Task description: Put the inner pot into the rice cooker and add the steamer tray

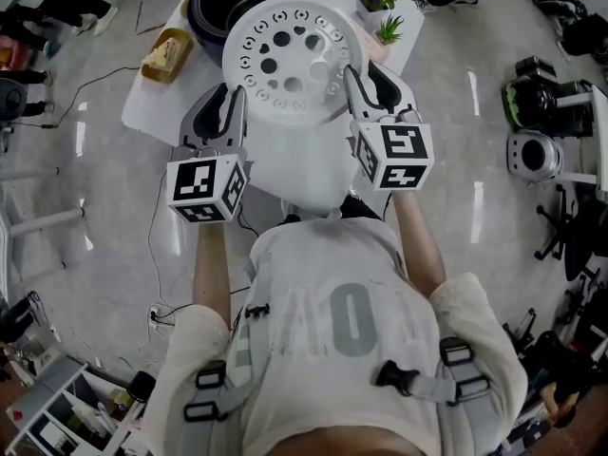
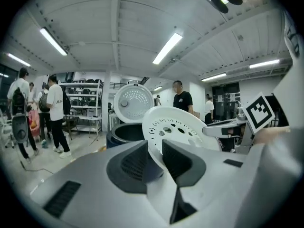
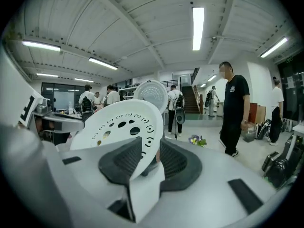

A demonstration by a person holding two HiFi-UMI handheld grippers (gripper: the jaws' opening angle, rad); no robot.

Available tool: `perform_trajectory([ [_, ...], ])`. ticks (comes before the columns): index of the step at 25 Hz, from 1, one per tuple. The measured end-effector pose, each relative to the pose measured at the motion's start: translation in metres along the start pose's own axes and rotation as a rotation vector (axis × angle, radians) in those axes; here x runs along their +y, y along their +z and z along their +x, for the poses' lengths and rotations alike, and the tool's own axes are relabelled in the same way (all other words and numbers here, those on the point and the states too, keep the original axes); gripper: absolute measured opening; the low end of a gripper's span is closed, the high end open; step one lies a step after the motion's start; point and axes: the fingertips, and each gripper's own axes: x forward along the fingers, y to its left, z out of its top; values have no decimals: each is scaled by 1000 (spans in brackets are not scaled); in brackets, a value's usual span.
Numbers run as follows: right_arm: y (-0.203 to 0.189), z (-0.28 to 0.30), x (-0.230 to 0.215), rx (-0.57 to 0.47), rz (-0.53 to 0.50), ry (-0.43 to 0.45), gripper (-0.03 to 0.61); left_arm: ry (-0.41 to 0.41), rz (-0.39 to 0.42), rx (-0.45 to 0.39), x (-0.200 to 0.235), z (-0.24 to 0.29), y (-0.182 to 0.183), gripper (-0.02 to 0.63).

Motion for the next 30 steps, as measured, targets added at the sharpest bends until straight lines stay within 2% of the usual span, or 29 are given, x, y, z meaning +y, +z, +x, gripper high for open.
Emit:
perform_trajectory([
  [5,44,23,4,-76,-37,31,126,35,75,-77,22,8,40,104],
  [8,72,40,10,-96,-79,66,126,98,116,-101,41,16,61,104],
  [15,122,94,14,-98,-155,110,127,178,128,-107,84,48,97,106],
  [21,123,141,5,-39,-147,135,132,200,128,-63,109,84,101,104],
  [26,105,173,3,55,-133,156,133,207,105,51,129,113,80,104],
  [30,88,187,0,125,-115,175,138,200,88,109,134,125,66,104],
])
